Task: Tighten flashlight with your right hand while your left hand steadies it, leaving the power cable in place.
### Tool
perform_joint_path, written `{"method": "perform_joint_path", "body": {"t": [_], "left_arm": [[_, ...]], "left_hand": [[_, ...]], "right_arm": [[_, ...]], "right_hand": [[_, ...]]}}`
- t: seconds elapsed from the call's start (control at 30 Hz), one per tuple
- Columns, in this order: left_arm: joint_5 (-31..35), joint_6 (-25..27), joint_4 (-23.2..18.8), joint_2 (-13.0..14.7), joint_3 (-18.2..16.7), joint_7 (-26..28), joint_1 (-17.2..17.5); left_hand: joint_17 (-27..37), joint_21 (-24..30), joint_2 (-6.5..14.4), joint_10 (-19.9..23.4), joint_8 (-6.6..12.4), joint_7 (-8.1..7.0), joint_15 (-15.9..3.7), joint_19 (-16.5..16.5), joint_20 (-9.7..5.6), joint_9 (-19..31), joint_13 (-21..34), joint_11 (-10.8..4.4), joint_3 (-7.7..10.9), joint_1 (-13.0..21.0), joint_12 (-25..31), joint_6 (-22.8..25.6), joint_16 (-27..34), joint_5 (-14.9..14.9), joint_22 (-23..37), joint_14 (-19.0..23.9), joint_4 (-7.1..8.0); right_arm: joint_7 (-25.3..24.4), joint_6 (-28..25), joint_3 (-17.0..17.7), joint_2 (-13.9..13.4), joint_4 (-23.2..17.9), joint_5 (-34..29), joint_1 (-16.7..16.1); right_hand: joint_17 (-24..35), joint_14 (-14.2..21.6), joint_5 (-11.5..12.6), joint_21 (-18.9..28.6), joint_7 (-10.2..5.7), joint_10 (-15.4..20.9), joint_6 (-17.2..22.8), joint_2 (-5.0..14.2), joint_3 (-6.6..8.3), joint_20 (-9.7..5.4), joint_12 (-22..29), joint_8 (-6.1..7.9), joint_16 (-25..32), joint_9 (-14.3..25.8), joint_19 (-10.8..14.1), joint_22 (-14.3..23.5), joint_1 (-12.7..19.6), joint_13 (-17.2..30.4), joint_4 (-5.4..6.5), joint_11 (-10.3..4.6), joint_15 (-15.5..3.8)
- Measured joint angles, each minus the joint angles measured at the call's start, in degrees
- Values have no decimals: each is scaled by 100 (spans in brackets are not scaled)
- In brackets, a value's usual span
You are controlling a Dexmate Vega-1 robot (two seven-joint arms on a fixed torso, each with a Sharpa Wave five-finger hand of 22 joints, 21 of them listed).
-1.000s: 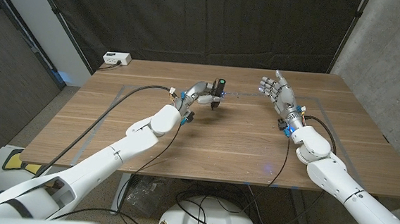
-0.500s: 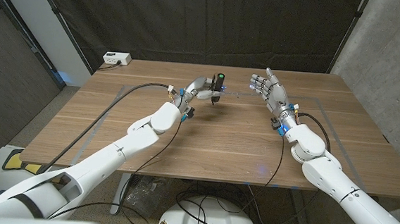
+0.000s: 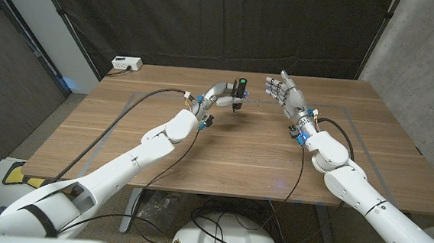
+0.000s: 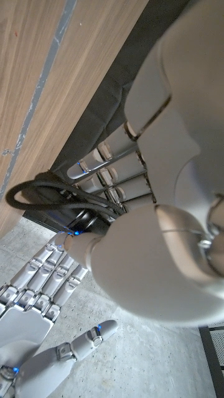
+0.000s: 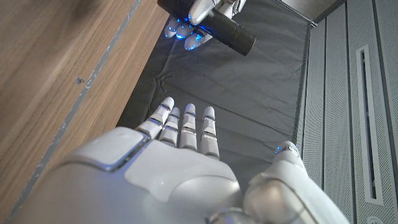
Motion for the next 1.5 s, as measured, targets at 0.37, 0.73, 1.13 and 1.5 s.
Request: {"method": "perform_joint_path", "body": {"t": [0.37, 0.73, 1.13, 1.5], "left_arm": [[-74, -121, 125, -107, 53, -150, -74], [-188, -163, 207, -161, 67, -287, -114], [-252, -132, 226, -198, 78, -349, -133], [-297, -68, 282, -256, 133, -420, -195]], "left_hand": [[0, -22, -1, 0, -28, 8, 0, 0, 0, -1, 27, 0, 0, 1, -4, 8, 0, -15, 0, 0, 0], [0, -44, -1, 0, -71, 8, -32, 0, 0, 27, 53, 0, 25, 1, -4, 8, -10, -17, 0, 32, -25], [0, -66, -25, 31, -115, 30, -32, 0, 0, 27, 39, 31, 25, 25, -26, 31, -10, -20, 0, 32, -25], [0, -65, -25, 42, -156, 18, -22, 32, -32, 26, 53, 42, 49, 25, -28, 63, -39, -20, 0, 42, -49]], "right_arm": [[30, -131, -78, 5, 39, -70, 102], [54, -199, -134, -20, 41, -108, 152], [122, -239, -157, -88, -20, -135, 168], [178, -298, -179, -161, -109, -155, 179]], "right_hand": [[30, -439, 0, -215, -113, -320, 114, 43, -55, -30, -44, 0, 0, 0, -339, -1, -43, 0, 8, -9, 66], [29, -594, 0, -325, -240, -442, 579, 66, -79, 2, -44, 87, 0, 30, -469, -1, -67, -1, 32, 9, 99], [29, -654, 0, -418, -349, -473, 951, 96, -96, 22, -17, 218, 26, 31, -530, 27, -97, -2, 50, 22, 99], [28, -693, 0, -443, -364, -482, 965, 118, -102, 2, -17, 218, 26, 14, -550, 27, -119, -2, 56, 31, 79]]}}
